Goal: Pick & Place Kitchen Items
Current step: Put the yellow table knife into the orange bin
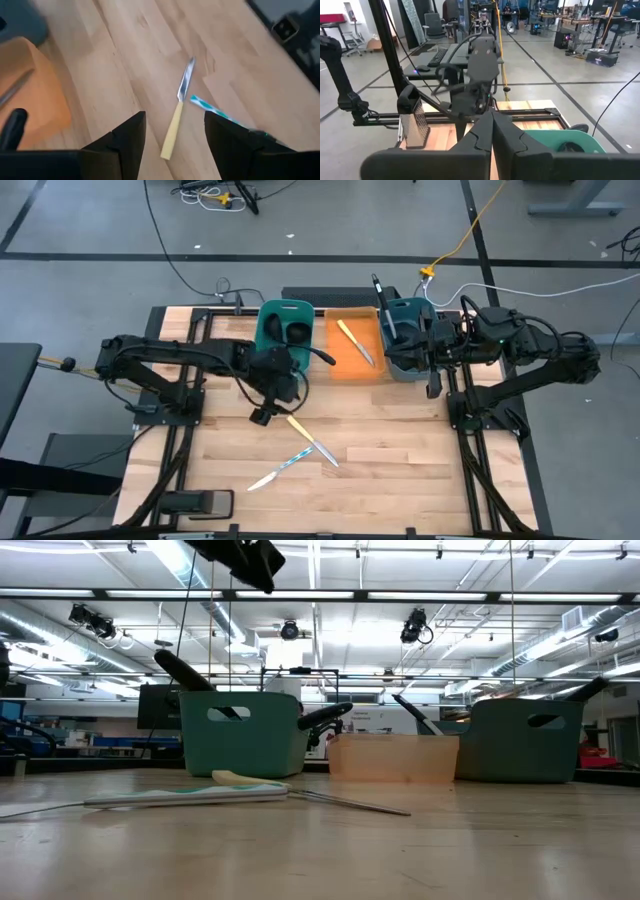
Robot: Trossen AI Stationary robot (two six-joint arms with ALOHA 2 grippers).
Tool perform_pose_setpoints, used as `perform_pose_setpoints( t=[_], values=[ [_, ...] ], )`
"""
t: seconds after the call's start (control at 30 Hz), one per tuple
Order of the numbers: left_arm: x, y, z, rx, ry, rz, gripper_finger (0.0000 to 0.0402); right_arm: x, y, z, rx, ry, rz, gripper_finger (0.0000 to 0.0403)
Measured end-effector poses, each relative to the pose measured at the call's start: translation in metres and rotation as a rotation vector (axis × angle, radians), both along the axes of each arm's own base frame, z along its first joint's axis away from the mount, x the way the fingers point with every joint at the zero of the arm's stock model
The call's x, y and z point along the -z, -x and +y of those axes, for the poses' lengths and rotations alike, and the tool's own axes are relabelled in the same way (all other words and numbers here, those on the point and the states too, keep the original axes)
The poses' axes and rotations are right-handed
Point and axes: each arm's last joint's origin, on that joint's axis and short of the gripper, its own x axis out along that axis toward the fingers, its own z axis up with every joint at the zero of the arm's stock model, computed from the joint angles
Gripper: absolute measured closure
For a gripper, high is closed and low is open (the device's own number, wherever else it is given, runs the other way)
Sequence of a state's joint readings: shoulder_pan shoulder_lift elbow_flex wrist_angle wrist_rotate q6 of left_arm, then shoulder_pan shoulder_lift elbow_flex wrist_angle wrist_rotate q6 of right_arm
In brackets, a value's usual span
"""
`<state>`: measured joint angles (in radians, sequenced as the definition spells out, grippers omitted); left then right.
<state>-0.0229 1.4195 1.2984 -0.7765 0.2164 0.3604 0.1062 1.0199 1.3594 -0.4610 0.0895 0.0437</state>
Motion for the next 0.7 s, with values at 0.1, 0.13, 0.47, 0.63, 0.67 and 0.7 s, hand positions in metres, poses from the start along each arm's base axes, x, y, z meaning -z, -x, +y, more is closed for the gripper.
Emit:
perform_pose_setpoints(
  t=[0.1, 0.13, 0.47, 0.63, 0.67, 0.7],
  values=[
    [0.006, -0.004, -0.005, 0.013, -0.023, 0.024, 0.0194, 0.0, 0.0, 0.0, 0.0, 0.0, 0.002, 0.0392],
    [0.007, -0.004, -0.007, 0.019, -0.026, 0.03, 0.0195, 0.0, 0.0, 0.0, 0.0, 0.001, 0.003, 0.0392],
    [0.01, 0.001, -0.013, 0.008, -0.062, 0.089, 0.018, 0.001, 0.0, 0.0, -0.001, 0.012, 0.013, 0.0392],
    [0.011, 0.002, -0.019, 0.014, -0.079, 0.09, 0.0144, -0.002, 0.0, 0.003, -0.087, -0.002, -0.023, 0.0392],
    [0.011, 0.002, -0.019, 0.016, -0.081, 0.09, 0.0138, -0.004, 0.0, 0.003, -0.117, -0.007, -0.045, 0.0392],
    [0.011, 0.002, -0.02, 0.016, -0.083, 0.091, 0.0132, -0.007, 0.0, 0.004, -0.146, -0.01, -0.071, 0.0392]
  ],
)
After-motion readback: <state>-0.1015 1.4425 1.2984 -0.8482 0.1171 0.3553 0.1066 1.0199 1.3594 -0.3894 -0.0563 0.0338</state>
